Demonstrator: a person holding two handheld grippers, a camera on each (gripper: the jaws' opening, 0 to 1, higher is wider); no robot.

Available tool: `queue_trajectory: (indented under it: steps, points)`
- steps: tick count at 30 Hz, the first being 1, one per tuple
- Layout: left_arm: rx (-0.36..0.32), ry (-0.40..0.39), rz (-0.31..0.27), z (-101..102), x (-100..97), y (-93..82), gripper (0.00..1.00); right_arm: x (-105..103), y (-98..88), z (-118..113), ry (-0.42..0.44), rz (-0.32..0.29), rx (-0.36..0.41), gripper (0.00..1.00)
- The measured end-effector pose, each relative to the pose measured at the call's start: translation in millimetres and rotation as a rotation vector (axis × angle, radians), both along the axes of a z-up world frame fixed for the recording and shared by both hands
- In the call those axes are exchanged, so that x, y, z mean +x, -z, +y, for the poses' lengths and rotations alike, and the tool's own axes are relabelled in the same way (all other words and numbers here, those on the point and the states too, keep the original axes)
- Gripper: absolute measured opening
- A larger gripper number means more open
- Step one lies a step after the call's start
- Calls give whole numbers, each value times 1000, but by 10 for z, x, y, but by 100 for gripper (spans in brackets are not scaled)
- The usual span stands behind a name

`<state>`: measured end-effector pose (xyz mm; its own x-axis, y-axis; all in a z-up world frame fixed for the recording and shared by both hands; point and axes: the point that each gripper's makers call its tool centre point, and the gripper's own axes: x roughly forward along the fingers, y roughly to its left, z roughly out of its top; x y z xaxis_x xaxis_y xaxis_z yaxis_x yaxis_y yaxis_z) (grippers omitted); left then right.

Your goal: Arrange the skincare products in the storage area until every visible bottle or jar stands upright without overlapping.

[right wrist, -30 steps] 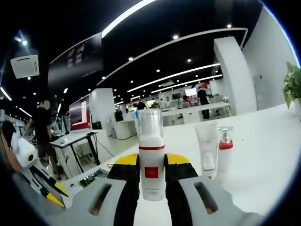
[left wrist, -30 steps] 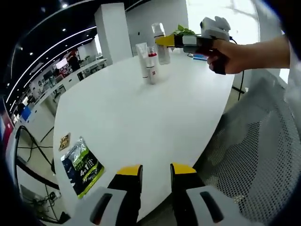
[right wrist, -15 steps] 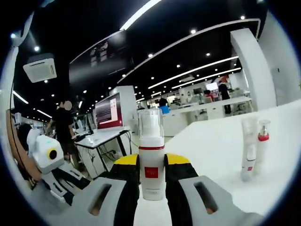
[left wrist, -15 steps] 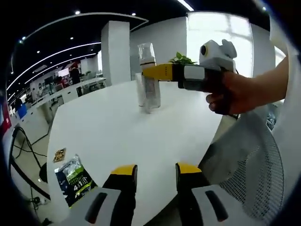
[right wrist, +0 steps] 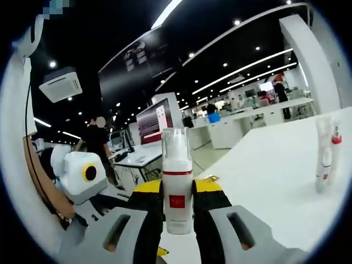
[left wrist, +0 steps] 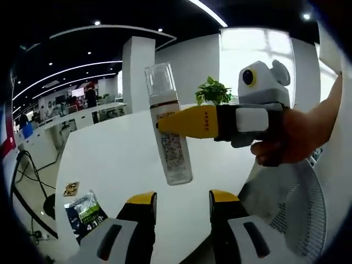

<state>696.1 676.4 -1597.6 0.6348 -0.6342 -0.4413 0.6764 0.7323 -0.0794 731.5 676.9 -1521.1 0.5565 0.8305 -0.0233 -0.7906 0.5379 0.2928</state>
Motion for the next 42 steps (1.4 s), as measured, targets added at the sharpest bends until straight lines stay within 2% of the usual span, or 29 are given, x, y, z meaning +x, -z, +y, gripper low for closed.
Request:
queue_trajectory:
  steps: [5, 13, 15, 19, 22, 29, 33, 37, 42]
  points:
    - [-19, -15, -8, 17, 18, -39, 36, -97, 23, 86, -38, 8, -2, 18]
    - [-27, -14, -33, 33, 16, -101, 24, -241, 113, 251, -85, 12, -28, 18]
    - [-16, -10, -23, 32, 3, -70, 24, -250, 124, 236, -87, 9, -42, 18]
    - [34, -9, -23, 64, 8, -9, 21, -282, 207, 182, -104, 41, -93, 18]
    - [58, 9, -45, 43, -7, 2, 21, -285, 227, 127, -104, 73, -93, 18]
    - [73, 20, -35, 22, -34, 31, 22, -302, 272, 114, -106, 118, -101, 18]
    - [98, 39, -46, 6, -39, 59, 23, -292, 245, 106, -109, 108, -113, 17]
    - [107, 50, -29, -5, -66, 91, 30, -125, 139, -2, -70, 59, -108, 17]
    - [108, 13, -22, 59, -5, 91, 29, 227, 79, -310, 31, 28, -143, 17]
